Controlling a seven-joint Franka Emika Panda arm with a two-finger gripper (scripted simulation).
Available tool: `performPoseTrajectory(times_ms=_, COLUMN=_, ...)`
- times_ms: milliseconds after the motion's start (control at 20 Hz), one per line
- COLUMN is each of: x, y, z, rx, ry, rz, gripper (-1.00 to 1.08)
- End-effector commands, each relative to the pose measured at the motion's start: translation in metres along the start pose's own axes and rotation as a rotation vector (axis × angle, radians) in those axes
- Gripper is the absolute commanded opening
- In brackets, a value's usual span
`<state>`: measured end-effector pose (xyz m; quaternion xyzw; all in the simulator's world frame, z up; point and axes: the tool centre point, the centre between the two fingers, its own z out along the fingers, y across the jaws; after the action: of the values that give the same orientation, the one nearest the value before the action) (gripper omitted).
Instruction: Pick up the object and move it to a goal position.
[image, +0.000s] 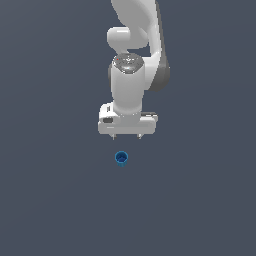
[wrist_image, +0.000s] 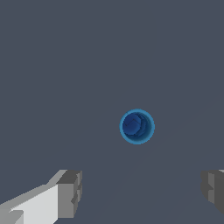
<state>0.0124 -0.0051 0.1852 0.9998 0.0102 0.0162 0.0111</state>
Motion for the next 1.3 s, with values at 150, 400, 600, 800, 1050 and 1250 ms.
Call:
performPoseTrajectory(times_ms=150, x=0.001, y=-0.002, z=-0.001, rx=0.004, ry=0.003, rz=-0.002, gripper=1.0)
performPoseTrajectory(times_ms=400, x=0.003, y=-0.012, z=-0.008, rx=0.023, ry=0.016, rz=-0.014, gripper=1.0)
performPoseTrajectory(times_ms=600, x=0.003, y=-0.014, z=-0.01, rx=0.027, ry=0.019, rz=-0.016, gripper=1.0)
performPoseTrajectory(times_ms=800, x=0.004, y=-0.012, z=-0.005, rx=0.026, ry=0.016, rz=-0.01, gripper=1.0)
performPoseTrajectory(times_ms=1050, x=0.009, y=-0.006, z=0.012, rx=0.025, ry=0.007, rz=0.01, gripper=1.0)
performPoseTrajectory(times_ms=1250, x=0.014, y=0.002, z=0.035, rx=0.024, ry=-0.004, rz=0.037, gripper=1.0)
